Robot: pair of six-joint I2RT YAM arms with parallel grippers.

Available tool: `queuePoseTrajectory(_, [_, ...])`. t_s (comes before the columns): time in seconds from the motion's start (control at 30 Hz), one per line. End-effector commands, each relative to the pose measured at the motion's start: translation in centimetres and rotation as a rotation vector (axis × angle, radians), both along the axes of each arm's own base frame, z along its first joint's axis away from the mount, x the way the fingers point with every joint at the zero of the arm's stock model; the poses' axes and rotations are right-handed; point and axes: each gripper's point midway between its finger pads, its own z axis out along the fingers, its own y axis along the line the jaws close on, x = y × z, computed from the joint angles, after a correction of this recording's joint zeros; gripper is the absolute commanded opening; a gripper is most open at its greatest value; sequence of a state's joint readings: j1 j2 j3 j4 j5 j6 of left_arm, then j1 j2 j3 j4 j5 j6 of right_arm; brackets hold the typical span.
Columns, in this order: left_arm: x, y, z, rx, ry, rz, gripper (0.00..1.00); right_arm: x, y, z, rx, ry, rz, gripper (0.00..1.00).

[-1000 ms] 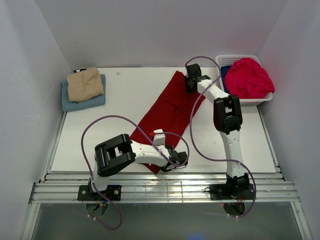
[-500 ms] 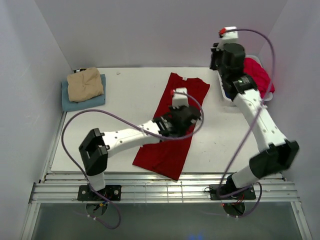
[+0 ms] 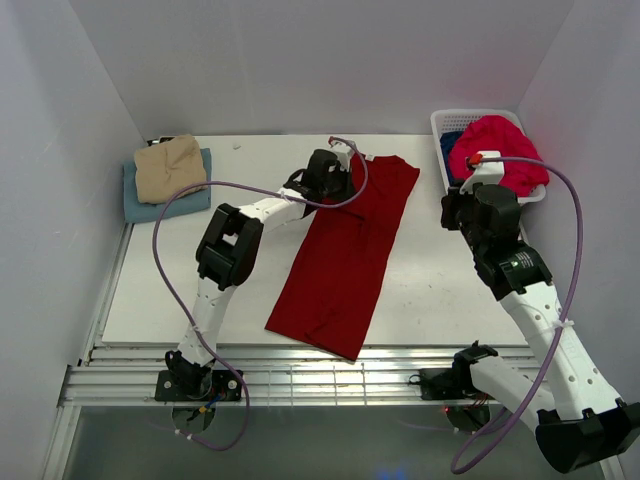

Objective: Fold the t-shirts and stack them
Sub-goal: Rotate the tshirt 90 degrees

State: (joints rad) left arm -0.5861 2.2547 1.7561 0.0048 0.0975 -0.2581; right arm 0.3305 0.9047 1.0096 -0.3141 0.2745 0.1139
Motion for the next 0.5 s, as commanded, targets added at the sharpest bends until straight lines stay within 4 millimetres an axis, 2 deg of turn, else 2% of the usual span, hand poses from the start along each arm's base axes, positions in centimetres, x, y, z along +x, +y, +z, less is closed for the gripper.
queuePoseTrajectory(0.0, [-2.6,-3.9,4.4,-0.167,-0.046,-0.278,0.00,-1.4,-0.2,-0.6,0.010,0.016,0.004,0.22])
queuePoseTrajectory(0.17, [-3.7,-4.9,1.8,-0.216,0.020,-0.344,0.00,-1.9,0.5,-2.7,0.028,0.059,0.036,0.22])
queuePoseTrajectory(0.37, [-2.3,-4.6,-0.7,-0.173,0.029,-0.297,0.00,-2.0,0.8,-3.8,0.022,0.089,0.050,0.21])
queuePoseTrajectory(0.4, [-2.2,-4.6,-2.1,-0.156,0.055,-0.291,0.00,-2.0,0.8,-3.9,0.021,0.091,0.050,0.21])
queuePoseTrajectory(0.47, [-1.8,-4.5,-2.9,-0.140,0.058,-0.283,0.00,-2.1,0.8,-4.2,0.020,0.097,0.053,0.21])
